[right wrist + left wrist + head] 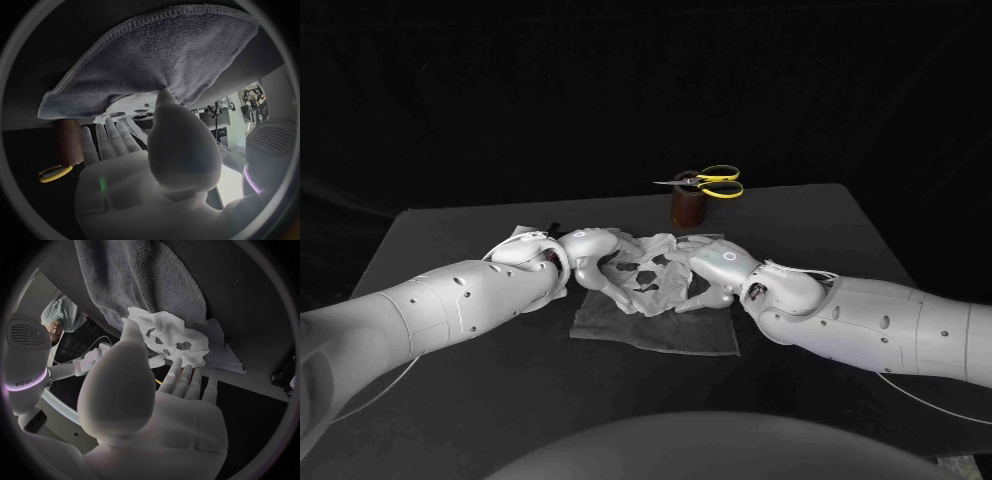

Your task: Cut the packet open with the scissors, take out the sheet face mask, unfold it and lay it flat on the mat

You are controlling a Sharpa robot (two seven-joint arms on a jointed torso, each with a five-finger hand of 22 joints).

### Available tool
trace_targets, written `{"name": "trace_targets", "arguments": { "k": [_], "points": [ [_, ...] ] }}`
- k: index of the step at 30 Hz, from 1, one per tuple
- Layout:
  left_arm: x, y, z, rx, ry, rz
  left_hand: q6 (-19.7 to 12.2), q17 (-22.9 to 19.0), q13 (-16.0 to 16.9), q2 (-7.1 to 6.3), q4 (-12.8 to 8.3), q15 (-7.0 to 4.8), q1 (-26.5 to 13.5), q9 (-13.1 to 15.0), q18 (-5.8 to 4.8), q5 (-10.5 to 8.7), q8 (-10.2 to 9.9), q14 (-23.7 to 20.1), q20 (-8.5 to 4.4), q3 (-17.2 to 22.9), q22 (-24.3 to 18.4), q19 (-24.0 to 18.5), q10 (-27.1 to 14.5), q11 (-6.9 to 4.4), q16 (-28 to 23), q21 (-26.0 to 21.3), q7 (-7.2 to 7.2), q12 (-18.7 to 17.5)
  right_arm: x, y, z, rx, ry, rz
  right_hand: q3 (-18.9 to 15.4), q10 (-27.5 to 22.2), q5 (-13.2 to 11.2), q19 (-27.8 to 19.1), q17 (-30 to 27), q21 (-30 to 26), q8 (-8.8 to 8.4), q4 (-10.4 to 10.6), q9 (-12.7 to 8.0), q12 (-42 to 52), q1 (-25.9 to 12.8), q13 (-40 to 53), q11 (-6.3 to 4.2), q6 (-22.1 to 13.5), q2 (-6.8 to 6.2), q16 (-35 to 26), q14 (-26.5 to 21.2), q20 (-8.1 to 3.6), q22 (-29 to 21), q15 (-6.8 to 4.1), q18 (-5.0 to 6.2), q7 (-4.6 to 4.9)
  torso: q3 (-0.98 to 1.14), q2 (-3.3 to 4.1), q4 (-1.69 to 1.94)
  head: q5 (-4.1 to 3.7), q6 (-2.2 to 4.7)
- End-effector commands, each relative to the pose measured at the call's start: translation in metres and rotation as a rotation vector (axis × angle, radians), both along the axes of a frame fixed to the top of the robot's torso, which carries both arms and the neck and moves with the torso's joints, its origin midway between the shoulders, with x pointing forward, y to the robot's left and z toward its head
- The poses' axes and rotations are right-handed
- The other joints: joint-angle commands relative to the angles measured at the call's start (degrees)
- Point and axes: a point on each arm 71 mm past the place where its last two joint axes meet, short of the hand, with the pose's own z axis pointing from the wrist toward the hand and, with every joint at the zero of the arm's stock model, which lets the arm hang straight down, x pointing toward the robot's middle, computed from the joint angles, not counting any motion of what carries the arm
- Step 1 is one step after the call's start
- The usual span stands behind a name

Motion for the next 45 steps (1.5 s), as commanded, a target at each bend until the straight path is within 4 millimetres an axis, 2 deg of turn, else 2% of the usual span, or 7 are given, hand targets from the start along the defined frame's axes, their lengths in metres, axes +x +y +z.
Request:
{"name": "trace_targets", "arguments": {
  "k": [1, 7, 17, 25, 29, 43, 45],
  "points": [
    [0.001, 0.000, -0.003, 0.047, 0.028, 0.008, -0.2, 0.0, -0.1, -0.26, 0.1, 0.32, -0.7, 0.0, -0.11, 0.24, -0.3, -0.1, -0.01, -0.6, 0.0, 0.2, -0.2, 0.66, -0.4, -0.1, 1.41, -0.3, 0.001, -0.008, -0.008, -0.060, 0.048, -0.017, 0.1, 0.4, 0.3, 0.7, 0.0, 0.1, -0.03, -0.1, 0.0, 0.0, 0.0, 0.0, 0.13, 0.1, 0.01, 0.3, 0.5, 0.01, 0.1, -0.15, -0.34, 5.75, 0.01, -0.01, -0.01, -0.05, 0.00],
    [0.002, 0.002, -0.004, 0.060, 0.029, 0.020, -0.3, -0.1, -0.1, -0.31, 0.1, 0.48, -0.8, 0.0, -0.09, 0.27, -0.3, -0.3, -0.04, -0.6, 0.0, 0.2, -0.4, 0.86, -0.6, -0.1, 1.63, -0.3, 0.003, -0.011, -0.011, -0.093, 0.075, -0.030, -2.8, 0.7, 1.1, 1.5, -0.1, 0.5, 0.14, -0.1, -0.1, -0.1, -0.5, 0.0, -0.04, 0.5, 0.21, 0.2, 0.7, -0.12, 0.3, -0.38, 0.21, 5.69, 0.02, 0.04, 0.01, -0.11, 0.00],
    [0.004, 0.008, -0.004, 0.075, 0.027, 0.044, -0.3, -0.1, -0.1, -0.43, 0.1, 0.99, -0.9, 0.1, -0.04, 0.34, -0.3, -0.7, -0.07, -0.8, -0.1, 0.1, -1.2, 1.44, -1.1, -0.1, 2.02, -0.3, 0.005, -0.019, -0.013, -0.112, 0.079, -0.058, -4.1, 1.4, 2.0, 2.5, -0.1, 0.9, 0.25, -0.1, -0.2, 0.0, -0.9, 0.0, 0.01, 1.0, -0.33, 0.3, 1.3, -0.13, 0.7, -0.33, 0.69, 5.77, -0.02, 0.01, -0.04, -0.18, 0.00],
    [0.006, 0.014, -0.005, 0.085, 0.022, 0.066, 0.3, -0.1, -0.1, -0.59, 0.1, 1.66, -0.9, 0.3, 0.03, 0.39, -0.1, -0.8, -0.08, -1.0, -0.1, 0.1, -1.4, 2.16, -1.3, -0.2, 2.03, -0.3, 0.006, -0.026, -0.018, -0.176, 0.121, -0.091, -8.3, 1.2, 2.2, 2.4, -0.3, 1.0, 0.27, 0.0, -0.4, -0.1, -1.7, 0.0, -0.11, 1.2, -1.68, 0.2, 1.0, -0.13, 0.5, -0.42, 1.13, 5.65, 0.00, -0.02, -0.02, -0.33, 0.00],
    [0.006, 0.016, -0.005, 0.093, 0.028, 0.074, 0.4, -0.2, -0.1, -0.74, 0.1, 1.93, -0.9, 0.3, 0.07, 0.36, -0.1, -0.9, -0.09, -1.2, -0.1, 0.1, -1.6, 2.48, -1.5, -0.2, 2.00, -0.3, 0.007, -0.029, -0.019, -0.199, 0.130, -0.103, -10.0, 0.8, 2.0, 2.7, -0.4, 1.1, 0.23, 0.0, -0.5, -0.1, -2.2, 0.0, -0.21, 0.9, -3.17, 0.1, 0.5, -0.14, 0.5, -0.52, 1.34, 5.54, 0.01, 0.01, -0.03, -0.39, 0.00],
    [0.006, 0.019, -0.008, 0.137, 0.052, 0.092, 0.3, -0.3, -0.3, -1.08, 0.1, 2.71, -1.5, 0.4, 0.25, -0.07, -0.1, -1.9, -0.14, -1.6, -0.2, 0.1, -2.9, 3.42, -2.3, -0.2, 1.33, -0.5, 0.007, -0.033, -0.024, -0.289, 0.180, -0.130, -11.7, 1.0, 0.9, 3.4, -0.4, 1.2, 0.43, 0.1, -0.4, 0.0, -4.0, 0.1, -0.57, 1.6, -4.90, 0.2, 0.5, -0.29, 0.6, -0.81, 1.81, 5.10, 0.01, 0.00, -0.06, -0.56, 0.00],
    [0.007, 0.020, -0.008, 0.144, 0.053, 0.095, 0.3, -0.4, -0.3, -1.13, 0.1, 2.98, -1.9, 0.4, 0.34, -0.22, -0.1, -2.2, -0.17, -1.7, -0.2, 0.0, -3.5, 4.00, -2.5, -0.2, 0.44, -0.5, 0.006, -0.034, -0.025, -0.309, 0.183, -0.136, -11.8, 0.9, 0.7, 3.8, -0.4, 1.3, 0.45, 0.1, -0.3, 0.0, -4.1, 0.0, -0.65, 1.6, -4.99, 0.2, 0.4, -0.33, 0.8, -0.87, 1.94, 5.02, 0.02, 0.00, -0.06, -0.59, 0.00]
  ]
}}
